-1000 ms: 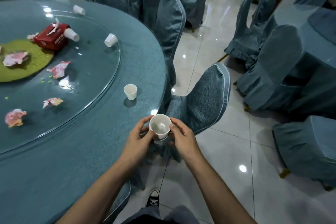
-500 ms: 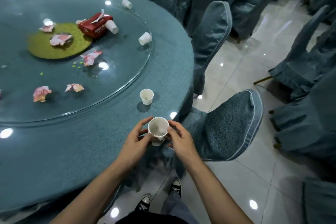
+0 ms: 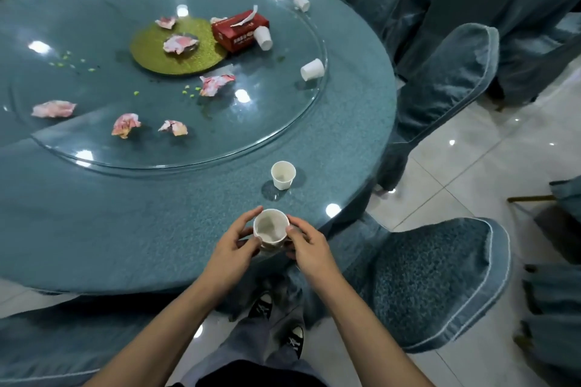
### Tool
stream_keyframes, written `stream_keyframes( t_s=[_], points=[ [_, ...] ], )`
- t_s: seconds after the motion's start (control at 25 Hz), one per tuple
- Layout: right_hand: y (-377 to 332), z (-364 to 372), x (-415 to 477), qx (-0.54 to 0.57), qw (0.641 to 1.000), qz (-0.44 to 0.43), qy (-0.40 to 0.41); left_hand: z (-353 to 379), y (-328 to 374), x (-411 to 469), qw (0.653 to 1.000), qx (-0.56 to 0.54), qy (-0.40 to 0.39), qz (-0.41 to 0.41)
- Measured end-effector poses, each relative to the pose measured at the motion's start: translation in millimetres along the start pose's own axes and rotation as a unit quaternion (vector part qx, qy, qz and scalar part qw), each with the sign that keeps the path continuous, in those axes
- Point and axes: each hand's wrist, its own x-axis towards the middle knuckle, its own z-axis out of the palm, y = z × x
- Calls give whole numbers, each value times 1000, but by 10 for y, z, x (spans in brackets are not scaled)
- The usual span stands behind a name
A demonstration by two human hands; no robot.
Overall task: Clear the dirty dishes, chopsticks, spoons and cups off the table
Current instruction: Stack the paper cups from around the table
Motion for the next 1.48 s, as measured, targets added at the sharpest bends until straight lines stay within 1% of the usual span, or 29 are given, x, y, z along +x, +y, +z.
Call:
stream_keyframes(
  t_s=[0.12,0.32,0.48,0.64,0.8,1.08,1.2,1.28,1.32,1.4,1.48],
  points=[
    [-138,83,203,-6,1000,1,-18,-84,19,177,1000,-7,20,0],
    [-279,164,494,6,998,25,-56,-210,57,436,1000,-1,25,3],
    [-434,314,761,-26,996,40,-80,-370,68,681,999,13,40,0],
    [-447,355,981,-52,994,39,-89,-421,39,843,998,24,51,8],
    [-572,378,1173,-55,992,49,-99,-466,9,1020,998,30,57,11],
    [-536,370,1382,-72,989,70,-109,-456,2,1169,997,40,66,-6],
    [-542,342,1492,-75,991,66,-92,-457,-4,1193,997,41,72,-6],
    [-565,292,1555,-74,993,57,-66,-463,-20,1199,997,42,70,-5],
    [-572,251,1593,-90,994,42,-45,-462,-26,1196,997,44,67,-5],
    [-604,161,1651,-159,987,-1,-2,-473,-38,1195,997,43,60,-11],
    [-640,86,1697,-262,963,-49,39,-492,-62,1205,998,33,54,-17]
  ],
)
